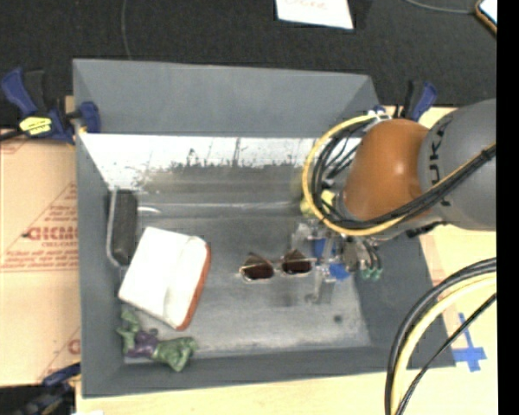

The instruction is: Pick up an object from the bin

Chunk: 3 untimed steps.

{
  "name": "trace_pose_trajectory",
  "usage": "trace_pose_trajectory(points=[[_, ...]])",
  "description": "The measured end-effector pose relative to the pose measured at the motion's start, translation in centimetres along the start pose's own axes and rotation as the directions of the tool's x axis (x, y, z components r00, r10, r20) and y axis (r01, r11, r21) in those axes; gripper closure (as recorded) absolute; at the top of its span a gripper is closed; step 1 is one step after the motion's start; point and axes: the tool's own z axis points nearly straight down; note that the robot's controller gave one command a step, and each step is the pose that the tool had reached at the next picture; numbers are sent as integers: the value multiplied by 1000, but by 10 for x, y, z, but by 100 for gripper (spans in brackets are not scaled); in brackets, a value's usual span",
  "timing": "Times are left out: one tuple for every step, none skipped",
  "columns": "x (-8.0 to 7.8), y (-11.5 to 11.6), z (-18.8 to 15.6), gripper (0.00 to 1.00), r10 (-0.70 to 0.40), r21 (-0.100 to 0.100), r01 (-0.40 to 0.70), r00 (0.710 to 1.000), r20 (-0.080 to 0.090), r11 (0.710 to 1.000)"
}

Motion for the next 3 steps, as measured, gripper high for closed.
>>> trace_pose_trajectory(points=[[5, -18, 51, 0, 204, 0, -204, 979, -5, 979], [-16, 10, 54, 0, 222, -2, -222, 975, 8, 975], [-4, -12, 51, 100, 215, 2, -215, 977, 3, 977]])
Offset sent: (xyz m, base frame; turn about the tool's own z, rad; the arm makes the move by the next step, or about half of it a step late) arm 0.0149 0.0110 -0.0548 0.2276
